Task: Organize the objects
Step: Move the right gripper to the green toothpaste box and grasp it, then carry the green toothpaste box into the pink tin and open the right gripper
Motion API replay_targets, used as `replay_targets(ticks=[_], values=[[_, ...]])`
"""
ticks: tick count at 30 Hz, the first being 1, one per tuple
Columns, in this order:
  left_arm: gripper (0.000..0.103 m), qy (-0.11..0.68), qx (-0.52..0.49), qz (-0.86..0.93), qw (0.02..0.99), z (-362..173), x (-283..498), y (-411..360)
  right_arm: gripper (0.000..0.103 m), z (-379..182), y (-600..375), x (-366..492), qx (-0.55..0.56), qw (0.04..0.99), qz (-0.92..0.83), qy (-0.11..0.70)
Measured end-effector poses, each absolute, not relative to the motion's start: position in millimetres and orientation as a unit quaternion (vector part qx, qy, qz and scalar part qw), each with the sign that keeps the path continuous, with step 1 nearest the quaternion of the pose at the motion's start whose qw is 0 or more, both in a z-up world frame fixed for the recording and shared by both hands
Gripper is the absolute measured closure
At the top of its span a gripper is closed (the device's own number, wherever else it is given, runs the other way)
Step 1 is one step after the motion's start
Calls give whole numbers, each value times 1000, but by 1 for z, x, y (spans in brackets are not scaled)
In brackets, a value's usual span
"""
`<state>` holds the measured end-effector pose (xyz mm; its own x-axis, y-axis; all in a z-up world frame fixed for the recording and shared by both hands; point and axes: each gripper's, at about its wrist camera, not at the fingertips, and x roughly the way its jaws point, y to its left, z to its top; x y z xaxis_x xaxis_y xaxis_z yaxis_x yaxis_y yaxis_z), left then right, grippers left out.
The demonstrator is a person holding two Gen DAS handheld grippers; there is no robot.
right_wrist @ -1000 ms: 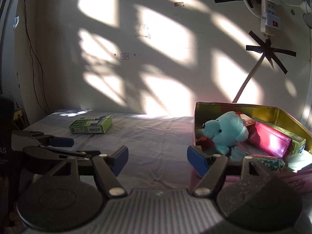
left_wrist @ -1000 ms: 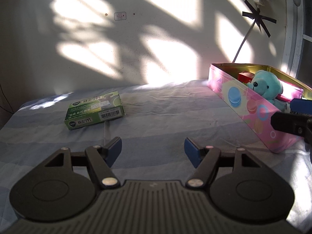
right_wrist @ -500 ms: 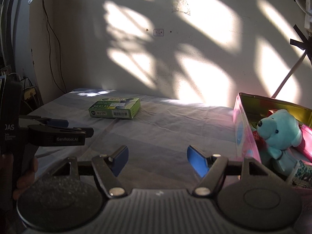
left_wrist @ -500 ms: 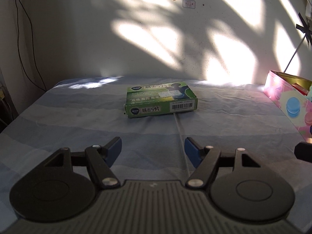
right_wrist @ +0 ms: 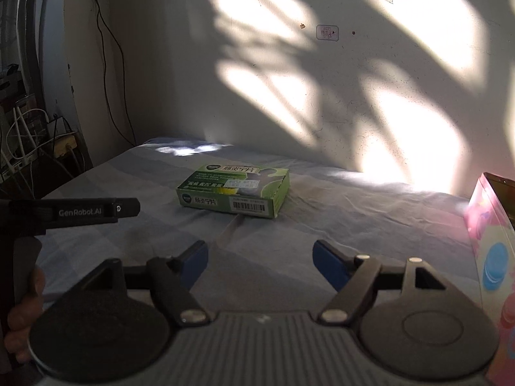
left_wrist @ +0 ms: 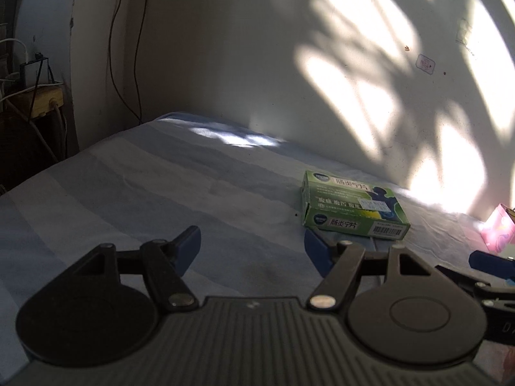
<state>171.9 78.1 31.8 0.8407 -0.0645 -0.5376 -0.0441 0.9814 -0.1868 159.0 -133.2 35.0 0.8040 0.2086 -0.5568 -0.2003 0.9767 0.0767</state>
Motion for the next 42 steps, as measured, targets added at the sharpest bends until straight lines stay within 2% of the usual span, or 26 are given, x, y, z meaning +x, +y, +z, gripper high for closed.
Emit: replay_targets(ticks=[6, 11, 14, 17, 23, 25, 28, 29, 31, 32, 35, 38, 39, 42], values=[[30, 283, -143, -2, 948, 32, 173, 91, 16, 41, -129, 262, 67, 944, 96, 310], [30, 288, -143, -6, 947, 30, 175, 90, 18, 30, -122, 339, 62, 919, 103, 375], [30, 297, -150, -4, 943, 26, 179, 94, 32, 15, -118, 364, 59, 896, 109, 426], [30, 305, -171, -3, 937, 24, 182, 101, 39, 11, -127, 355, 94, 878, 157, 442], [30, 310, -195, -10, 931, 21, 184, 106, 37, 5, -144, 260, 94, 854, 259, 440], [30, 312, -191, -16, 931, 20, 184, 104, 31, 6, -143, 225, 58, 862, 273, 424], [30, 322, -187, -35, 927, 17, 188, 99, 28, 13, -135, 186, 3, 882, 270, 386], [30, 325, -187, -45, 926, 15, 189, 97, 25, 15, -132, 179, -11, 888, 267, 374], [30, 334, -204, -92, 916, 11, 191, 94, 10, 20, -125, 170, -40, 900, 261, 347], [30, 336, -215, -115, 910, 9, 193, 92, 9, 20, -119, 168, -56, 904, 256, 339], [19, 336, -224, -157, 901, 6, 195, 83, 9, 8, -95, 178, -98, 907, 231, 337], [24, 336, -211, -184, 899, 4, 196, 71, 12, -8, -92, 189, -79, 905, 219, 356], [38, 338, -195, -197, 899, 3, 196, 64, 14, -7, -95, 189, -66, 907, 217, 354], [42, 314, -153, -226, 909, 8, 184, 47, 15, -4, -101, 179, -50, 920, 191, 340]])
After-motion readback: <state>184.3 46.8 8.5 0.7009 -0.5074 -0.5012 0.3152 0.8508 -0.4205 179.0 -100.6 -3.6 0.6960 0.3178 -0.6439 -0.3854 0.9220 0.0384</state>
